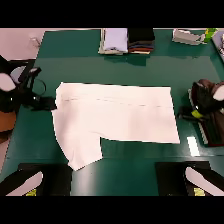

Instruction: Fold the shirts.

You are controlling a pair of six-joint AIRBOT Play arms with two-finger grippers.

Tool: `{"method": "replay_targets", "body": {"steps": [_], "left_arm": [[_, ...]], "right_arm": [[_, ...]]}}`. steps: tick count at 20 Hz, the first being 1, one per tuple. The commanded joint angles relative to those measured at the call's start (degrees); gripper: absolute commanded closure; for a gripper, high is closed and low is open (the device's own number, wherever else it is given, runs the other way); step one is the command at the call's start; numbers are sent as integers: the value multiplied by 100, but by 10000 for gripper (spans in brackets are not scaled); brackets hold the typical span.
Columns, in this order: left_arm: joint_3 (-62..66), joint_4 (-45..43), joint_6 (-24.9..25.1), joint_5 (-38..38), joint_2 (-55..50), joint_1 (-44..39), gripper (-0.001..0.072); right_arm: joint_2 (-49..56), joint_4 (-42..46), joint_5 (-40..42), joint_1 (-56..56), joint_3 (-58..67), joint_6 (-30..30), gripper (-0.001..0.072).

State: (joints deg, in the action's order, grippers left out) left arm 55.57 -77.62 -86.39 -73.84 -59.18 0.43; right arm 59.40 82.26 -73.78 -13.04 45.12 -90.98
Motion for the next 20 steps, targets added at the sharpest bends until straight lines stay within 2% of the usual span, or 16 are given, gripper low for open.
{"method": "replay_targets", "body": {"steps": [1,9,12,13,14,15,16,20], "left_arm": [[-835,330,-79,-4,603,-2,229],[-918,398,-72,96,612,-2,229],[-918,387,-61,87,610,-2,229],[-918,352,-59,44,610,-2,229],[-918,269,-61,-66,612,-2,229],[-918,120,-76,-254,612,-2,229],[-918,-11,-101,-442,612,-2,230],[-1174,-127,-234,-715,1001,-2,230]], "right_arm": [[-697,-2,-245,-472,-1016,-2,203],[-793,-461,254,-238,-1875,-2,215],[-791,-457,463,111,-1873,-111,248],[-796,-457,487,195,-1871,-114,344],[-796,-450,472,271,-1867,-111,545],[-798,-452,468,332,-1864,-111,666],[-798,-452,470,385,-1864,-111,695],[-796,-452,485,483,-1860,-114,695]]}}
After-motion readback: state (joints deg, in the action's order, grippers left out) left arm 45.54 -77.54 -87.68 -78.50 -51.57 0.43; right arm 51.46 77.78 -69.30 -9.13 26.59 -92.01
